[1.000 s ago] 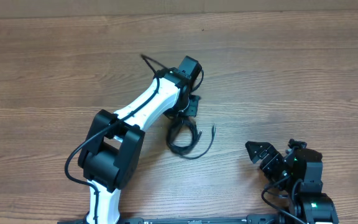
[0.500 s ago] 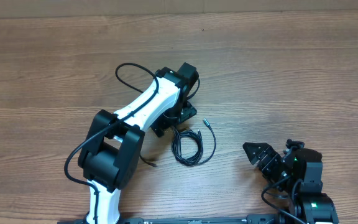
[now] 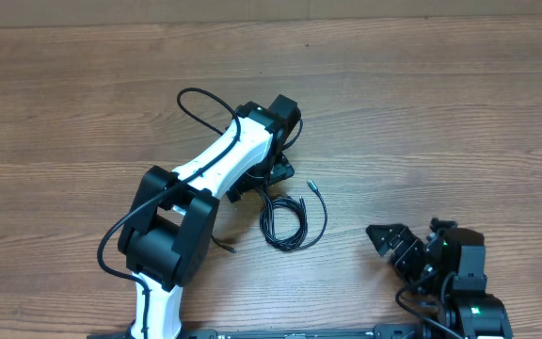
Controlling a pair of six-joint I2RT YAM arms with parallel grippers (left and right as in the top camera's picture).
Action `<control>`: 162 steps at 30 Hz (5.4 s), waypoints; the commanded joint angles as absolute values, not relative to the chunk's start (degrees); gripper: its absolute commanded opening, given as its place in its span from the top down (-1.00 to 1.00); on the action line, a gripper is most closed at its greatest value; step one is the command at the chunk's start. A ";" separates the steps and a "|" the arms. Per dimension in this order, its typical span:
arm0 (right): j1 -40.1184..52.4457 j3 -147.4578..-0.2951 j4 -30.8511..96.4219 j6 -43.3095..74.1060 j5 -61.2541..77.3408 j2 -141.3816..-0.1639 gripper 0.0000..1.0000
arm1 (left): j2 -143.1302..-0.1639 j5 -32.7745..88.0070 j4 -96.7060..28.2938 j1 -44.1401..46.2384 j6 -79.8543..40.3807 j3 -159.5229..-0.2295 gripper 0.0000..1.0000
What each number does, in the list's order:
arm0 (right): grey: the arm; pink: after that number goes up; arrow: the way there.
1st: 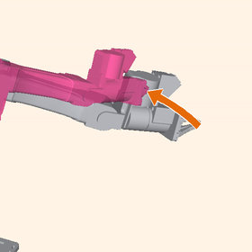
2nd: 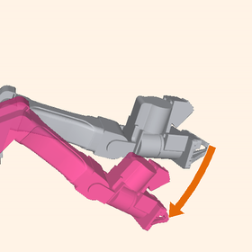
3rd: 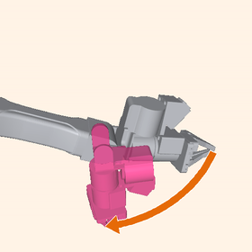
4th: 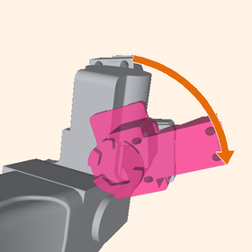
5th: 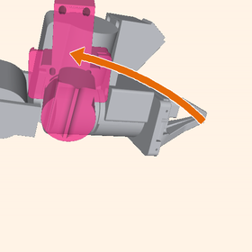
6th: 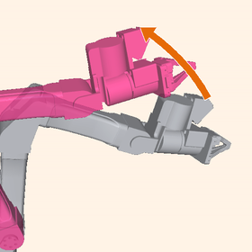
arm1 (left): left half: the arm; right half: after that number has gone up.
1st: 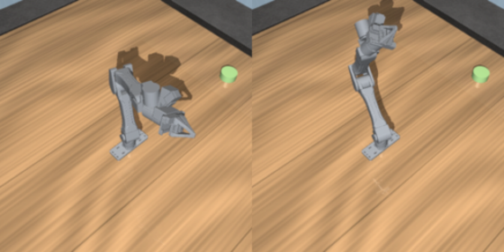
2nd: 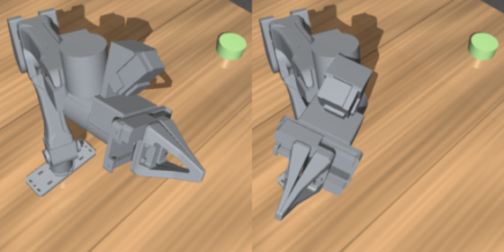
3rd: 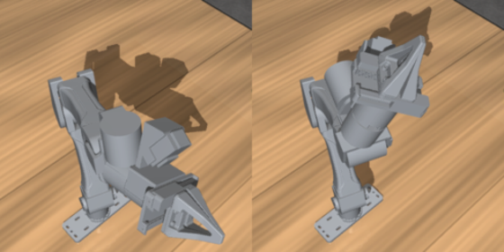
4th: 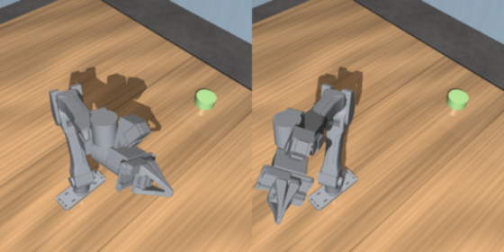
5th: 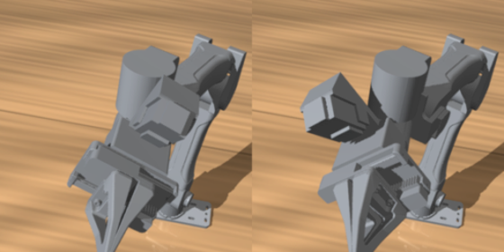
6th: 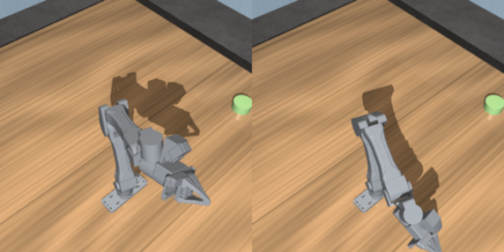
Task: Untangle cables
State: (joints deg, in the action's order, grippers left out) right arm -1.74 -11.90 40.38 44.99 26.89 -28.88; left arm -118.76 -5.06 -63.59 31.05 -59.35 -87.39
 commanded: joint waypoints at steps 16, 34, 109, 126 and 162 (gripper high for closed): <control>-1.56 -12.82 39.53 45.12 35.68 -28.91 -1.00 | -118.76 -6.44 -64.05 31.16 -57.60 -88.18 -0.86; -1.56 -12.82 40.27 49.93 31.16 -28.91 -1.00 | -107.11 -1.39 -63.66 28.84 -40.71 -93.67 -0.99; -1.56 -12.82 35.18 49.47 19.53 -28.91 -0.99 | -101.01 10.13 -42.83 28.29 -52.36 -60.38 0.92; -1.56 -12.84 26.65 43.44 32.86 -28.91 -1.00 | -100.60 0.91 -66.04 26.70 -19.42 -75.81 0.92; 10.28 -12.84 -2.07 87.48 33.04 -35.97 -0.86 | -100.55 -19.92 -69.60 45.52 -7.68 -92.75 0.91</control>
